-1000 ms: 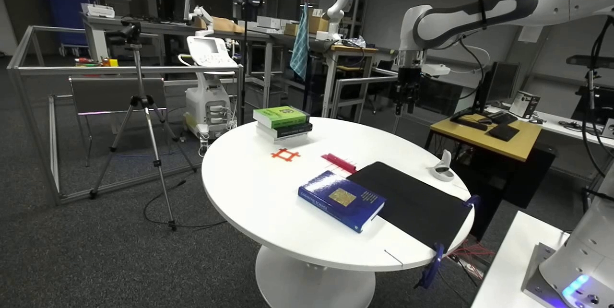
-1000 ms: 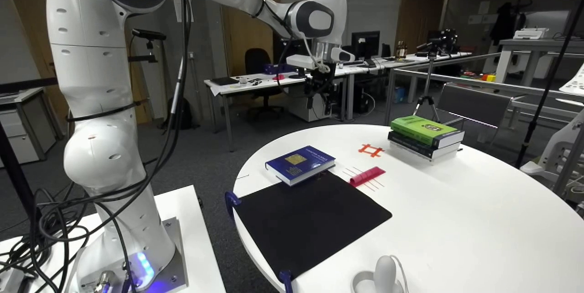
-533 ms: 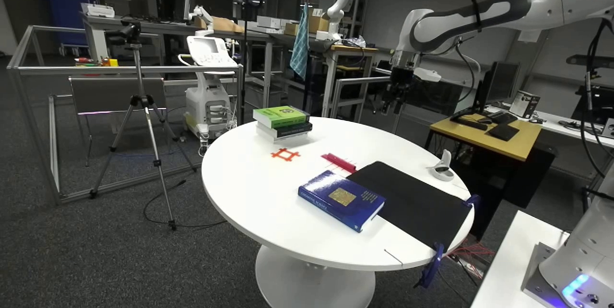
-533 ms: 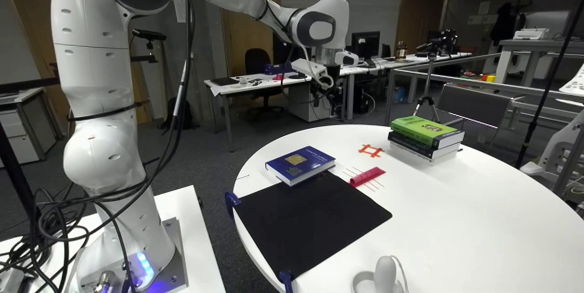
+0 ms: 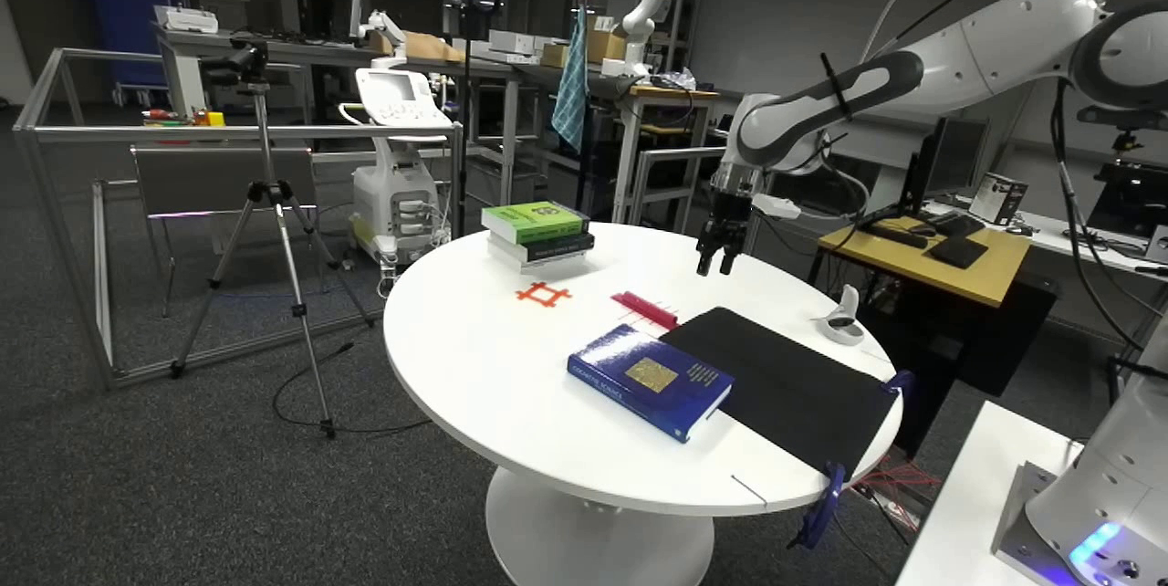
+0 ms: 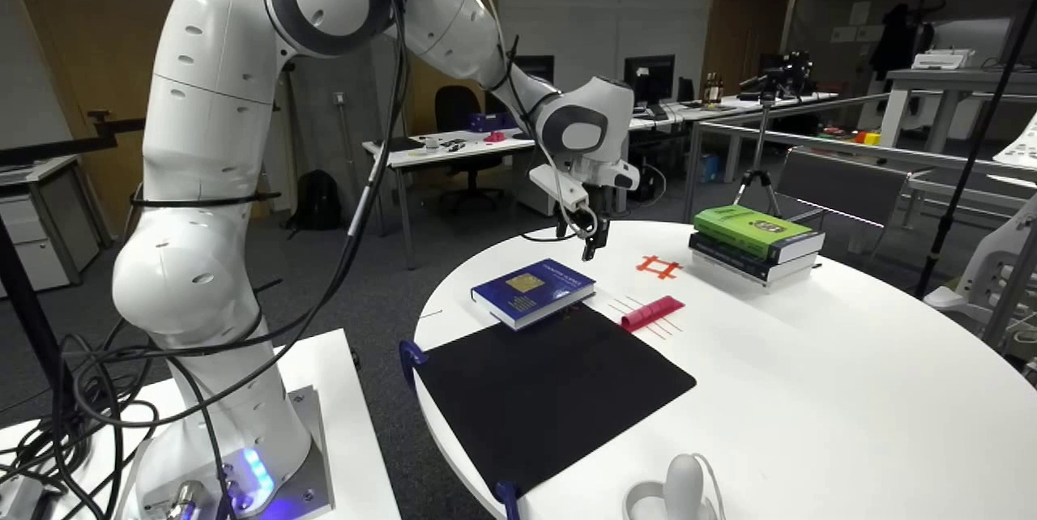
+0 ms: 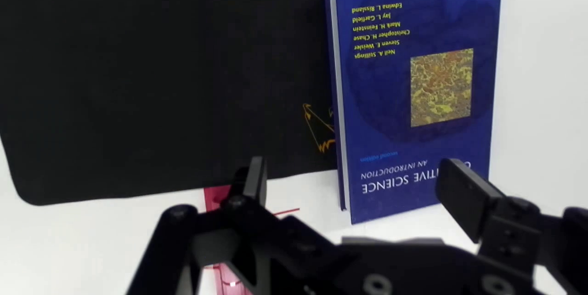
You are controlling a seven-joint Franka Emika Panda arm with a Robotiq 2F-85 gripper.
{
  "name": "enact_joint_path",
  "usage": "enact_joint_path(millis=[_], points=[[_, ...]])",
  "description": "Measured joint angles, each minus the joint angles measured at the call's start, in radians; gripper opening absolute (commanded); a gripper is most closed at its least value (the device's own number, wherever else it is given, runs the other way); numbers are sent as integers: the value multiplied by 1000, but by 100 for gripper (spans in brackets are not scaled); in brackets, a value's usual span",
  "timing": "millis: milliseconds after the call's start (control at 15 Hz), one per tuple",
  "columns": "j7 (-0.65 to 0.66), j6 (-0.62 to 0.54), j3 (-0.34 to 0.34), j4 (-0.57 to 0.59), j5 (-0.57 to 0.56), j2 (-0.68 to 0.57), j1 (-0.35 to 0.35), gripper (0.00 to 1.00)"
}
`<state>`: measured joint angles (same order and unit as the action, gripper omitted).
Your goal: Open the blue book
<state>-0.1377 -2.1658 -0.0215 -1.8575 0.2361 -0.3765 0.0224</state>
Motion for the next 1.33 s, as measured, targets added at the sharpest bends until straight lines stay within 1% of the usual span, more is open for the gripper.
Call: enact_joint_path(millis=[467, 800, 1000, 1200, 1333], points=[[0, -2, -12, 16, 0, -97, -6, 100], [0, 17, -25, 61, -1, -196, -9, 100], [-7, 94, -41, 120, -1, -251, -17, 100], [-39, 173, -64, 184, 1, -286, -29, 100], [-51, 190, -71, 216, 1, -304, -29, 100]])
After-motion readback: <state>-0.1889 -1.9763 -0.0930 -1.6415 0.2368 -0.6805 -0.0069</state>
